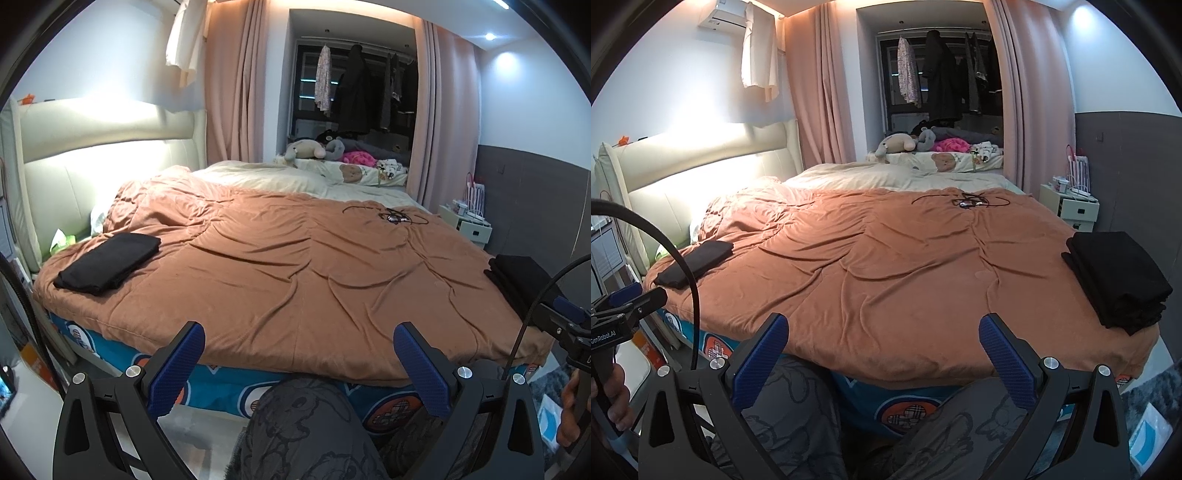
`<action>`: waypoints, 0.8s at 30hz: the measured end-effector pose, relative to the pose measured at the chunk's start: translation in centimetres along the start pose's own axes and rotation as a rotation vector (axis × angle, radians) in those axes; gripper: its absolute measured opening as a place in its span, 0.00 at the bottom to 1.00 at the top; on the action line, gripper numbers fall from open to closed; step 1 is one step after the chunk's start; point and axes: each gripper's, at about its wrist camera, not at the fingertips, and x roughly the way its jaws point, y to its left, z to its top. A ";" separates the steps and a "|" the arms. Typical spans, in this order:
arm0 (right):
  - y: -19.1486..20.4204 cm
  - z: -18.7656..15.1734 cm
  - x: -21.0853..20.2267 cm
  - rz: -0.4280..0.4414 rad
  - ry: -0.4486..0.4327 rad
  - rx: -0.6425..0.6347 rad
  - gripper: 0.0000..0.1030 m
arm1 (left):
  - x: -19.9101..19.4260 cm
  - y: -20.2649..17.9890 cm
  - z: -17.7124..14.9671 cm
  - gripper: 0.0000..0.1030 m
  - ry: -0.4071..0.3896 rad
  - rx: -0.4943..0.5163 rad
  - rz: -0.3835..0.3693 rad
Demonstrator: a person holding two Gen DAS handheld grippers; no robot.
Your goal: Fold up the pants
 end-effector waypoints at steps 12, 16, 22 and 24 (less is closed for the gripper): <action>0.1 0.1 -0.1 0.001 0.005 0.007 1.00 | -0.3 0.0 -0.3 1.00 -0.004 -0.003 0.000; 0.2 0.2 -0.2 -0.001 0.005 0.005 1.00 | -0.6 0.1 -0.2 1.00 -0.002 -0.010 -0.004; 0.3 0.2 -0.3 -0.001 0.006 0.007 1.00 | -0.8 0.1 -0.1 1.00 -0.004 -0.013 -0.001; 0.5 0.1 -0.4 -0.003 0.008 0.008 1.00 | -0.9 0.1 -0.1 1.00 -0.005 -0.012 -0.002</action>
